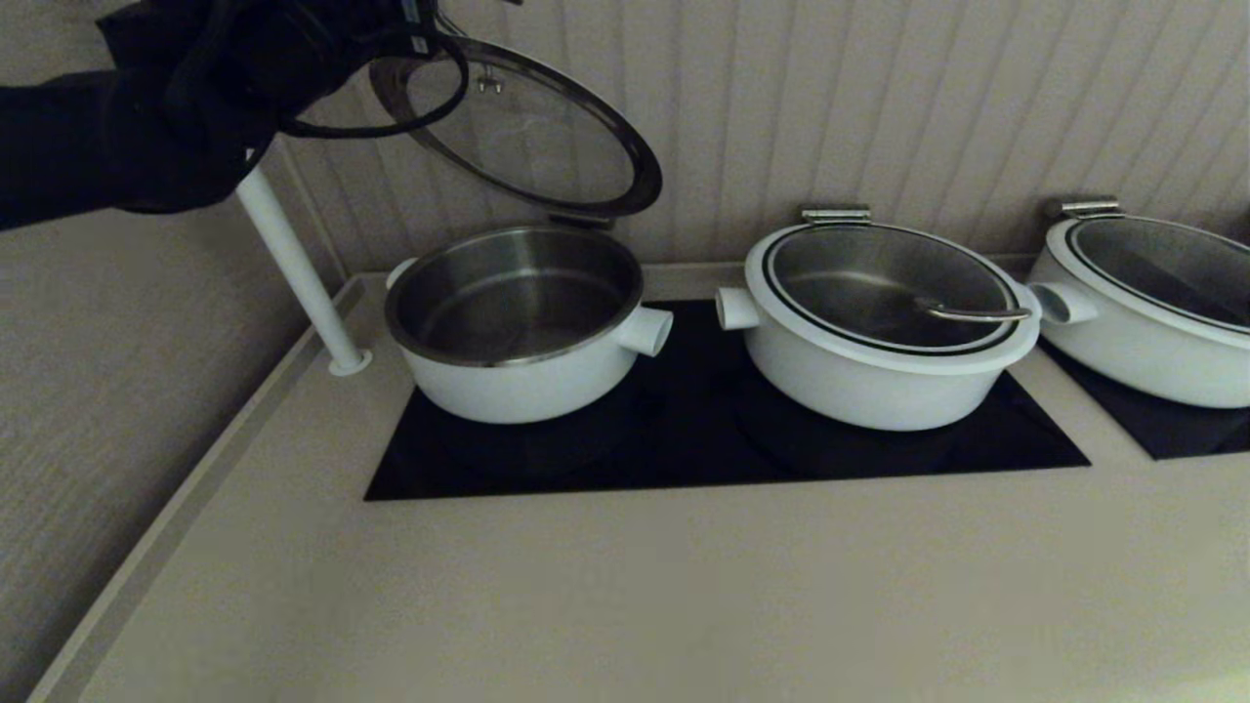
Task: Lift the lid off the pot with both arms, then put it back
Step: Close the pot lid
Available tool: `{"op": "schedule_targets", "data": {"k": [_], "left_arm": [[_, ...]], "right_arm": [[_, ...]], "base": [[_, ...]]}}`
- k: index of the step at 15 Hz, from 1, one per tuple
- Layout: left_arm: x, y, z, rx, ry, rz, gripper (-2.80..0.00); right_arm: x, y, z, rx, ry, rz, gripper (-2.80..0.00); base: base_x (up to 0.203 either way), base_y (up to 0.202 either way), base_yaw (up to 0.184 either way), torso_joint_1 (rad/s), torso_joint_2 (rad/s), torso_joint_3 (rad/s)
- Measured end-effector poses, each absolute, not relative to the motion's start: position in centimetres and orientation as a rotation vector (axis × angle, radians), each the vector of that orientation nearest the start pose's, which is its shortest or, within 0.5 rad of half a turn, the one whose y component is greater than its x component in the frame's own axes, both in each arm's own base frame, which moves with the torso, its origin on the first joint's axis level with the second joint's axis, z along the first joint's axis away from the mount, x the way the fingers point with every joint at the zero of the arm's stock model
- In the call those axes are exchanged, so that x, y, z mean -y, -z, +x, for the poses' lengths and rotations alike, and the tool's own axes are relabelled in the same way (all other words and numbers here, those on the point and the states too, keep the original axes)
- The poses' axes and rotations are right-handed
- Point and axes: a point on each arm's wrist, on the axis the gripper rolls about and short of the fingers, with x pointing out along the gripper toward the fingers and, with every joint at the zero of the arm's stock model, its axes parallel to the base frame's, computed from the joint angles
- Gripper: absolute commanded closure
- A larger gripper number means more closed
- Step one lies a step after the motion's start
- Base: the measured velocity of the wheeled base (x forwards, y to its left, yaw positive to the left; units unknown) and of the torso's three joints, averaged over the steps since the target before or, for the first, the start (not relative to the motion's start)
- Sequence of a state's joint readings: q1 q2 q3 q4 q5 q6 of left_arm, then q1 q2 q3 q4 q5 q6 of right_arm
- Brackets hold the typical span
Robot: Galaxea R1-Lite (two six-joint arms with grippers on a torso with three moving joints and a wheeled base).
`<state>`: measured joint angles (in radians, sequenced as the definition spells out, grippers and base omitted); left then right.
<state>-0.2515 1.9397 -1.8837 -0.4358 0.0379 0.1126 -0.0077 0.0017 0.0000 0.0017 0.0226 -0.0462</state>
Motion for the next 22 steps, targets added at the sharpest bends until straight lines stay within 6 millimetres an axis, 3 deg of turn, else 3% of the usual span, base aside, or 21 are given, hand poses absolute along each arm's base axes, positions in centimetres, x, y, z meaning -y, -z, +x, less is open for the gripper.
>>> {"op": "schedule_targets", "data": {"k": [22], "left_arm": [[9.3, -35.8, 38.8, 0.276, 0.18, 0.099, 0.0]], "right_arm": [[-0.1, -7.5, -2.3, -0.003, -0.015, -0.046, 0.0]], "base": [[0.0, 0.0, 0.0, 0.0, 0.0, 0.0]]}}
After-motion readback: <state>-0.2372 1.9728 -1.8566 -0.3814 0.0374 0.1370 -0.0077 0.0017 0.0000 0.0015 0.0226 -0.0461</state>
